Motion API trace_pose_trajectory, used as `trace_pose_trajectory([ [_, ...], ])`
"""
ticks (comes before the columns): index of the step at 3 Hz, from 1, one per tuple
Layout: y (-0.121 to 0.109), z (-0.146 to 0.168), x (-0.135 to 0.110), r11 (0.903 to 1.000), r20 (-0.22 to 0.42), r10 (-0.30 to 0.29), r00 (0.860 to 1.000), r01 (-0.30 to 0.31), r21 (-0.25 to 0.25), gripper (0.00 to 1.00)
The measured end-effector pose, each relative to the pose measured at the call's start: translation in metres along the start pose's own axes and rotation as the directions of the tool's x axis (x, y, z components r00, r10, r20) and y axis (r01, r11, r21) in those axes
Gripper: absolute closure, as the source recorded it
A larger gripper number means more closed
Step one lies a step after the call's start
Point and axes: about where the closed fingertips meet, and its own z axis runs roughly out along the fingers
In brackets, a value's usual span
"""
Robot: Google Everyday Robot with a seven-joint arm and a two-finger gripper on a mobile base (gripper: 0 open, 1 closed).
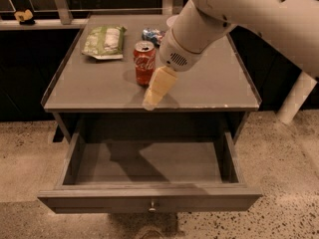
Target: Place coke can into top drawer
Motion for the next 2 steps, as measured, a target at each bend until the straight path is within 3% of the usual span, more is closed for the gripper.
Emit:
trace_pose_trajectory([
  [2,-0.031,0.009,-0.001,0.9904,0.178,0.138,0.974,-0.136,-0.024,0.00],
])
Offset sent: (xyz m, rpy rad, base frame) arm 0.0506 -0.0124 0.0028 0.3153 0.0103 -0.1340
